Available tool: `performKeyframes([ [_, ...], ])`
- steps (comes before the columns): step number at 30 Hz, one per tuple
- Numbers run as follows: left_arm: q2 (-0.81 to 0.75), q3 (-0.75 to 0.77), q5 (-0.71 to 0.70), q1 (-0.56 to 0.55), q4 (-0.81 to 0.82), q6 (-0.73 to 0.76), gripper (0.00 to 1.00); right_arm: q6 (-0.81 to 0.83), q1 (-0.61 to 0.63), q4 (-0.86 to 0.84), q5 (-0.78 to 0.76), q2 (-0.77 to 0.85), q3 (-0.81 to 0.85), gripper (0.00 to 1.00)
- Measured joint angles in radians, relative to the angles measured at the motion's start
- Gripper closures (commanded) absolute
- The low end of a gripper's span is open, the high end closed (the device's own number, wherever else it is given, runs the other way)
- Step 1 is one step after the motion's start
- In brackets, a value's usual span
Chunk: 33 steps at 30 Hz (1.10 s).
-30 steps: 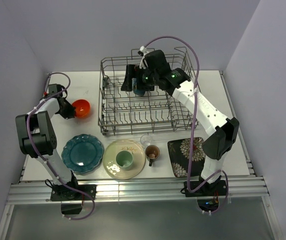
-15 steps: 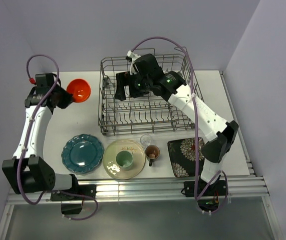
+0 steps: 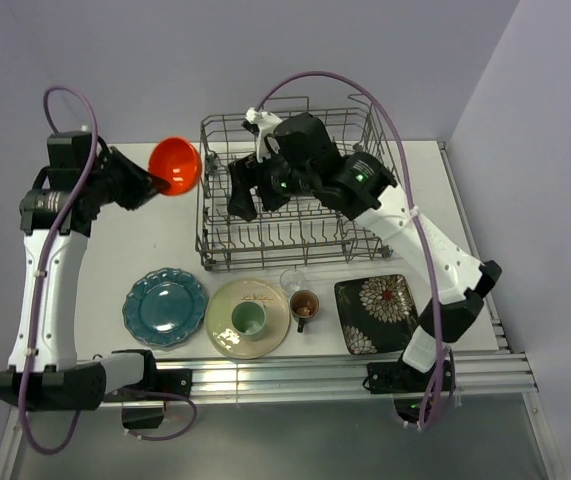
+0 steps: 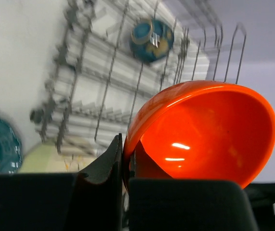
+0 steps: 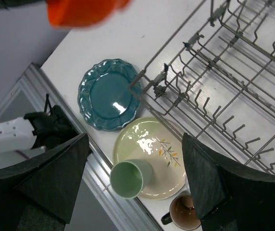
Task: Load the mixed dishes into the dish rack
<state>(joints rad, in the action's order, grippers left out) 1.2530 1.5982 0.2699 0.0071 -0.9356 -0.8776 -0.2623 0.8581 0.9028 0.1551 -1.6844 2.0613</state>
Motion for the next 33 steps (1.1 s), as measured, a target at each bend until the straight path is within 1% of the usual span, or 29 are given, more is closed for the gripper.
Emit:
performKeyframes([
  [6, -0.129, -0.163, 0.065, -0.083, -0.089, 0.008, 1.0, 0.073, 0.074, 0.008, 0.019, 0.119, -0.036, 0.2],
  [9, -0.135, -0.209, 0.072, -0.104, -0.132, 0.022, 1.0, 0.118, 0.135, 0.011, 0.042, 0.173, -0.056, 0.23],
  [12, -0.13, -0.22, 0.071, -0.136, -0.177, 0.044, 1.0, 0.166, 0.191, 0.021, 0.077, 0.197, -0.063, 0.23],
  [16, -0.141, -0.233, 0.072, -0.177, -0.209, 0.069, 1.0, 0.238, 0.248, 0.053, 0.127, 0.189, -0.066, 0.24],
  [22, -0.171, -0.316, 0.073, -0.247, -0.273, 0.097, 1.0, 0.3, 0.311, 0.087, 0.149, 0.153, -0.083, 0.25],
  [27, -0.206, -0.378, 0.073, -0.287, -0.322, 0.11, 1.0, 0.328, 0.362, 0.105, 0.145, 0.125, -0.11, 0.26],
  [33, -0.232, -0.4, 0.072, -0.32, -0.375, 0.126, 1.0, 0.354, 0.426, 0.122, 0.101, 0.069, -0.129, 0.29],
])
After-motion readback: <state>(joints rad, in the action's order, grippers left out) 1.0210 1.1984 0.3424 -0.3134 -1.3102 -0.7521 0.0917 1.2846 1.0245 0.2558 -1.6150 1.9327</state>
